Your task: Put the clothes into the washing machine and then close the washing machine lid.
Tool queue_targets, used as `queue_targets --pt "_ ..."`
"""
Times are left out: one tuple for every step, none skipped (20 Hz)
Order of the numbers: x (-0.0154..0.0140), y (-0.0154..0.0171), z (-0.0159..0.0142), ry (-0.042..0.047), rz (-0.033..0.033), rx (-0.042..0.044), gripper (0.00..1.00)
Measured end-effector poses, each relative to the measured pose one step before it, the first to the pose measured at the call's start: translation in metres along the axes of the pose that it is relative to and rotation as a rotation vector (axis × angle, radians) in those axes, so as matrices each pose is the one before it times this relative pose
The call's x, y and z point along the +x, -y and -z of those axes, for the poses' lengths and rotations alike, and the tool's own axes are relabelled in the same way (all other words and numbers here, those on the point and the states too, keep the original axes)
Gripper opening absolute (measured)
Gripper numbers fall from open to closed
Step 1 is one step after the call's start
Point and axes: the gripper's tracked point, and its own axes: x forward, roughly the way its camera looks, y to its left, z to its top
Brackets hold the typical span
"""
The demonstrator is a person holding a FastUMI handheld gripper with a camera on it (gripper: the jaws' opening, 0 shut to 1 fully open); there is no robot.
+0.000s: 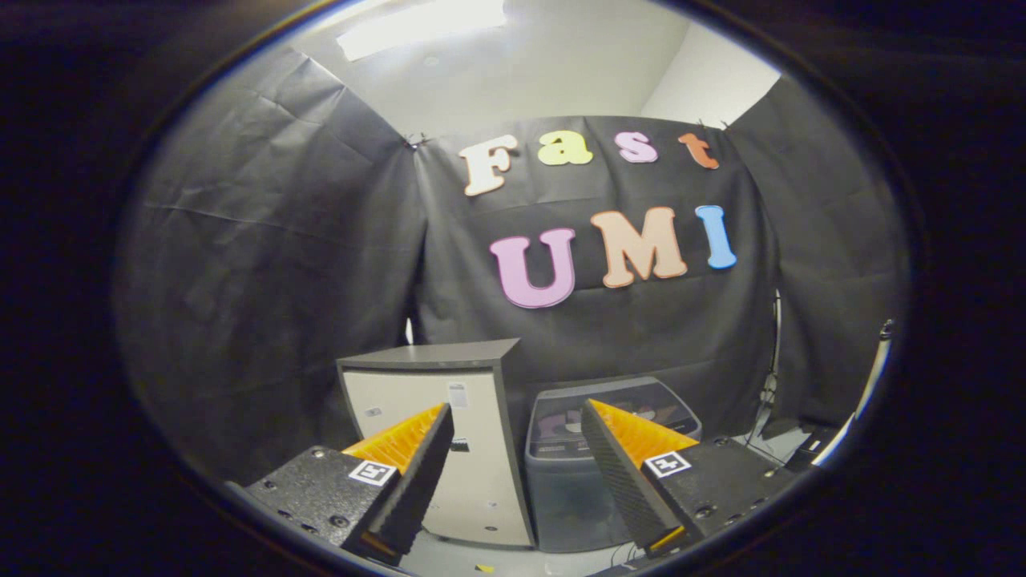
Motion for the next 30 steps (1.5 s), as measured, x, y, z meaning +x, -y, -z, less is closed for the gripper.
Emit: queue_targets --pt "-0.00193 0.00841 0.00285 -0.01316 0.02113 -0.01000 0.97" --pt "-0.00014 0.00498 0.00192 -0.01085 0.01620 -0.00381 0.97" --pt "-0.00007 0.00178 0.00103 -0.00697 0.00054 -0.00170 0.97" --pt "0.00230 0.00034 0.00019 -0.00125 0.00122 -0.00144 0.97" --pt "-0.00037 0.00341 -0.00220 0.00263 0.00635 0.00284 0.97" --pt "0.00132 0.00162 0.00025 0.00282 0.00192 0.00711 0.97" --pt "0.00087 -0.00064 -0.00025 -0.00087 -0.00414 0.00902 0.97" --pt "0.00034 -0.00026 0.00091 -0.00041 -0.00254 0.00320 0.97" --pt "0.00015 0.00086 -0.00084 -0.00018 -0.00011 0.00032 0.97" --pt "-0.00024 0.00158 0.00039 0.00125 0.00159 -0.00178 0.97" --pt "0.00015 0.00034 0.00096 -0.00427 0.00130 -0.00106 0.97" --pt "0.00062 -0.00003 0.00347 -0.00852 0.00125 -0.00081 0.97" --pt "0.00046 -0.00029 0.00109 -0.00447 -0.00036 0.00231 0.97" --pt "0.00181 -0.00041 0.00168 -0.00271 -0.00157 0.00468 0.97" --pt "0.00051 -0.00056 0.00125 -0.00294 -0.00168 0.00456 0.97" --pt "0.00065 -0.00021 0.00218 -0.00218 0.00066 -0.00070 0.97" --pt "0.00014 0.00027 0.00137 -0.00281 0.00303 -0.00763 0.97" --pt "0.00079 0.00012 0.00172 -0.00401 0.00638 -0.00948 0.97" --pt "0.00018 -0.00151 0.00062 0.00142 -0.00142 -0.00682 0.97" --pt "0.00069 -0.00347 0.00094 -0.00170 -0.00612 -0.00280 0.97" --pt "-0.00008 -0.00196 0.00033 -0.00022 -0.00302 -0.00085 0.97" --pt "0.00019 -0.00149 0.00204 -0.00441 -0.00757 0.00019 0.97" --pt "-0.00026 -0.00198 0.00183 -0.00452 -0.00627 -0.00011 0.97" --pt "0.00060 0.00049 0.00168 -0.00178 0.00190 -0.00346 0.97" --pt "-0.00009 0.00186 -0.00040 0.00110 0.01139 -0.00827 0.97" --pt "0.00075 0.00217 0.00119 -0.00097 0.00882 -0.00900 0.97" --pt "0.00030 -0.00120 0.00191 -0.00469 -0.00040 -0.00424 0.97" --pt "0.00077 -0.00239 0.00079 -0.00066 -0.00493 0.00071 0.97" --pt "-0.00056 -0.00121 0.00032 -0.00077 -0.00312 0.00173 0.97" --pt "0.00008 0.00045 -0.00027 0.00199 0.00095 -0.00240 0.97"
